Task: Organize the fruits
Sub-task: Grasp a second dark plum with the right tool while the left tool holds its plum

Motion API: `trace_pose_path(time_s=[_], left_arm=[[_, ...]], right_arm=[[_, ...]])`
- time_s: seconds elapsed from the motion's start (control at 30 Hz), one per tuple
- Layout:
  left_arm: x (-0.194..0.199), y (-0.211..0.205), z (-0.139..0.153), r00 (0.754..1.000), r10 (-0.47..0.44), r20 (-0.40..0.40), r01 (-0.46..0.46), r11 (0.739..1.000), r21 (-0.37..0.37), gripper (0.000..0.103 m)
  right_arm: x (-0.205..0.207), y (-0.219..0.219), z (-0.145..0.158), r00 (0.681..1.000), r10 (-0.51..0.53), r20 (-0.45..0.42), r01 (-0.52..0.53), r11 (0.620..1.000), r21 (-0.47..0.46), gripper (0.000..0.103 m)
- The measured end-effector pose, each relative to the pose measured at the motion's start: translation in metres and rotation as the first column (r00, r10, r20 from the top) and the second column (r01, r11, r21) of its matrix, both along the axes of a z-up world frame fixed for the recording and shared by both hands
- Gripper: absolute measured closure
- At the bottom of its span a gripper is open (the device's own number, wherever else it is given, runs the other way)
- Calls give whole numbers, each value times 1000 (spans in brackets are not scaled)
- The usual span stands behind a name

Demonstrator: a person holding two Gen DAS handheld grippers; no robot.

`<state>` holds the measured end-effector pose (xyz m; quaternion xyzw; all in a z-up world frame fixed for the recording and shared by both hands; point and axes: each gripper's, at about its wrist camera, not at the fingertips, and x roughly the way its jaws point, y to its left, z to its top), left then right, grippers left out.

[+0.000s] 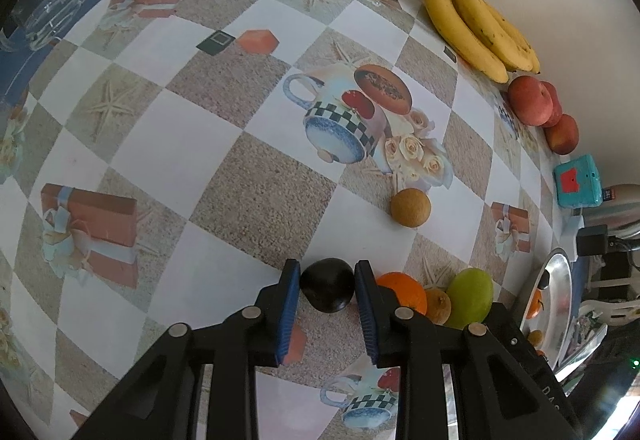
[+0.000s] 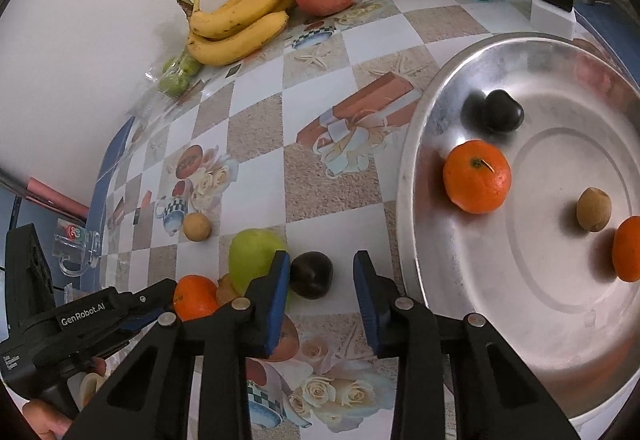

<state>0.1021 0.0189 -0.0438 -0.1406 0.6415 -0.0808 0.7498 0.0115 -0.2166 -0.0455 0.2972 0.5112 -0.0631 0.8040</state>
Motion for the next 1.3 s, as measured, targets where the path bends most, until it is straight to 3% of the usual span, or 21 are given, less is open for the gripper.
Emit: trace_pose_path(time_s=[0.3,0.9,1.13,1.3], left_arm=[[1,1,1,1000,10,2,-10,1000,2,73],[0,5,7,999,29,13,-29,1000,-9,73],[0,5,7,999,34,11,-34,999,-8,73],[1,7,7,999,41,10,-41,999,-10,73]], right_arm=[[1,3,1,1000,10,15,-10,1000,23,84],[-10,-15,5,999,-49,10,49,998,40,88],[-9,-11,7,1000,-20,6,20,1000,21,80],[-4,1,14,999,40,-4,-40,995,-93,72]])
